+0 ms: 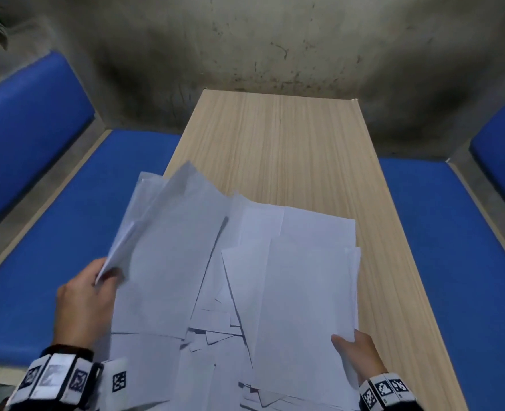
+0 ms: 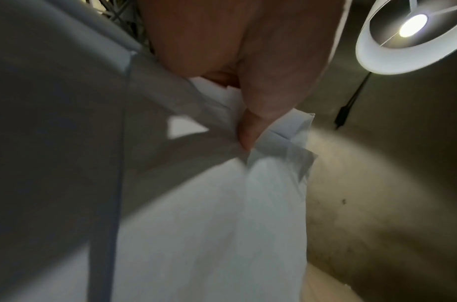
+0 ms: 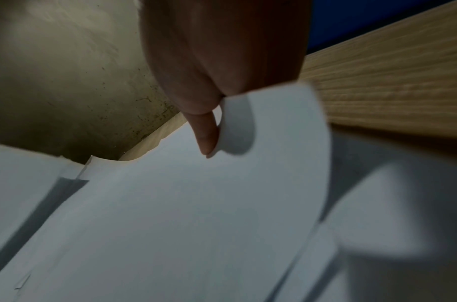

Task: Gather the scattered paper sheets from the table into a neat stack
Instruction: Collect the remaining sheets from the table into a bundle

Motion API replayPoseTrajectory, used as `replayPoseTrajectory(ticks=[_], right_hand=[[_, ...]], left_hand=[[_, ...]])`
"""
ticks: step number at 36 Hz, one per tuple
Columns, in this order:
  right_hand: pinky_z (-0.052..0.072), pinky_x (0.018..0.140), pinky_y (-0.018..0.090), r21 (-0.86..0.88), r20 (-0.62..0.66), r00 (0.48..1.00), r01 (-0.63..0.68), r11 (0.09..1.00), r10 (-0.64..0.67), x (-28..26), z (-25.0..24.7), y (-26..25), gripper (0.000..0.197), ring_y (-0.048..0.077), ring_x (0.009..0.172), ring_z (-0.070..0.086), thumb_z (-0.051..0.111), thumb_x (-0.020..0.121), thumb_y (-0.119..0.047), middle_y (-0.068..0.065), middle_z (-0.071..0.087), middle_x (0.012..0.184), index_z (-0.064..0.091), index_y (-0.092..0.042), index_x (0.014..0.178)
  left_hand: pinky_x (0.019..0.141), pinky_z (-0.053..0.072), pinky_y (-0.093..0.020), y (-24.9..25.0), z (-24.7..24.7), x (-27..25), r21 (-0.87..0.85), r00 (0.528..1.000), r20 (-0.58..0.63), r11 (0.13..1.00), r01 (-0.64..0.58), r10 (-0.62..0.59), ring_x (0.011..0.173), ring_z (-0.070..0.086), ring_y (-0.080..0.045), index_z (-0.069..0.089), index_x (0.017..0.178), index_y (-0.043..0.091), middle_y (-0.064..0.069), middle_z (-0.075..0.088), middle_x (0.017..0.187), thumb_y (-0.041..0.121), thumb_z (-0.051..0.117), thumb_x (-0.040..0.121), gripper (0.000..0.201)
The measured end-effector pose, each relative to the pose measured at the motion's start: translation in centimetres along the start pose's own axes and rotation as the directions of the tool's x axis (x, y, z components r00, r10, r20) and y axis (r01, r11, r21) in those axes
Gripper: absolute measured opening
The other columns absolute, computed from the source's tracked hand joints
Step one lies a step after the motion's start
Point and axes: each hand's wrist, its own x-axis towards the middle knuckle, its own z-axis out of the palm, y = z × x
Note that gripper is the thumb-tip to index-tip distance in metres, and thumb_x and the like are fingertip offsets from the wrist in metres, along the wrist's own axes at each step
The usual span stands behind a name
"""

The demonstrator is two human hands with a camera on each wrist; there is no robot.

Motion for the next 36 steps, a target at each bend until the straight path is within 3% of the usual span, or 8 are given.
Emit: replayPoseTrajectory(ticks=[7, 12, 15, 18, 22, 29, 34, 36], right_hand=[[0.053, 0.088, 0.044, -0.001, 0.012, 1.0, -0.007, 1.0, 0.007, -0.1, 0.0, -0.3, 0.009, 0.033, 0.092, 0.068, 0.059, 0.085, -0.005, 0.014, 0.073, 0.092, 0.067, -0.009, 0.083], [0.052, 0.082, 0.038, -0.014, 0.007, 1.0, -0.005, 1.0, 0.005, -0.1, -0.2, -0.3, 0.007, 0.029, 0.088, 0.067, 0.058, 0.086, -0.006, 0.011, 0.072, 0.09, 0.065, -0.009, 0.085], [0.052, 0.081, 0.037, -0.005, 0.011, 1.0, -0.007, 1.0, 0.007, 0.0, -0.1, -0.3, 0.01, 0.029, 0.088, 0.067, 0.059, 0.086, -0.005, 0.011, 0.072, 0.09, 0.067, -0.004, 0.091], [0.051, 0.078, 0.035, 0.007, 0.011, 1.0, -0.004, 1.0, 0.004, 0.0, 0.0, -0.3, 0.011, 0.028, 0.084, 0.066, 0.058, 0.085, -0.002, 0.013, 0.072, 0.089, 0.067, 0.001, 0.091], [0.05, 0.068, 0.031, 0.032, 0.006, 1.0, -0.017, 0.999, 0.016, -0.4, 0.0, -0.6, 0.011, 0.028, 0.077, 0.063, 0.056, 0.086, 0.0, 0.014, 0.069, 0.084, 0.066, 0.003, 0.09], [0.051, 0.06, 0.028, 0.114, 0.004, 1.0, -0.011, 0.993, 0.011, -0.6, -0.8, -0.8, 0.015, 0.024, 0.075, 0.066, 0.052, 0.087, 0.005, 0.008, 0.071, 0.081, 0.064, -0.005, 0.087], [0.051, 0.091, 0.053, 0.154, 0.088, 0.993, -0.093, 0.984, 0.08, 0.1, -0.4, 0.4, 0.031, 0.031, 0.089, 0.068, 0.054, 0.071, -0.002, 0.019, 0.074, 0.096, 0.066, -0.003, 0.099], [0.043, 0.096, 0.042, 0.219, 0.084, 0.992, -0.109, 0.97, 0.092, 0.1, -0.3, 0.4, 0.039, 0.026, 0.087, 0.058, 0.059, 0.054, -0.013, 0.015, 0.066, 0.09, 0.062, 0.004, 0.09]], left_hand=[[0.043, 0.049, -0.028, 1.9, -4.0, 2.3, -0.169, 0.999, -0.017, 0.984, -0.047, 0.045, 0.058, 0.063, -0.034, 0.062, 0.096, 0.016, -0.01, 0.065, 0.064, 0.04, 0.056, 0.091, 0.025], [0.05, 0.045, -0.014, 6.1, -6.6, 3.4, -0.277, 0.99, -0.058, 0.951, -0.137, 0.126, 0.054, 0.05, -0.007, 0.055, 0.09, 0.014, 0.004, 0.056, 0.069, 0.01, 0.056, 0.087, 0.005], [0.069, 0.061, -0.046, 6.7, -5.6, 3.8, -0.403, 0.993, -0.09, 0.909, -0.109, 0.08, 0.073, 0.069, -0.031, 0.064, 0.097, 0.018, -0.004, 0.071, 0.082, 0.046, 0.064, 0.087, 0.03], [0.073, 0.059, -0.058, 8.1, -4.4, 3.9, -0.487, 0.997, -0.067, 0.871, -0.066, 0.038, 0.084, 0.073, -0.036, 0.07, 0.102, 0.02, -0.011, 0.075, 0.094, 0.046, 0.07, 0.084, 0.032], [0.057, 0.055, -0.012, 10.3, -0.7, 3.1, -0.529, 1.0, 0.01, 0.849, 0.026, -0.025, 0.056, 0.06, 0.013, 0.071, 0.095, 0.021, -0.003, 0.071, 0.083, 0.015, 0.072, 0.085, 0.012], [0.049, 0.047, -0.01, 11.5, 10.5, -3.0, -0.482, 0.914, 0.393, 0.823, 0.301, -0.104, 0.064, 0.062, -0.011, 0.062, 0.086, 0.009, 0.005, 0.063, 0.073, -0.004, 0.063, 0.084, 0.014], [0.075, 0.056, -0.04, 7.8, 16.9, -5.7, -0.263, 0.774, 0.615, 0.886, 0.381, -0.151, 0.085, 0.068, -0.033, 0.066, 0.091, 0.011, -0.01, 0.071, 0.089, 0.001, 0.06, 0.075, 0.02], [0.075, 0.056, -0.035, 7.7, 18.0, -6.6, -0.216, 0.744, 0.655, 0.911, 0.352, -0.132, 0.087, 0.067, -0.032, 0.063, 0.093, 0.013, -0.009, 0.07, 0.091, -0.002, 0.056, 0.076, 0.024]])
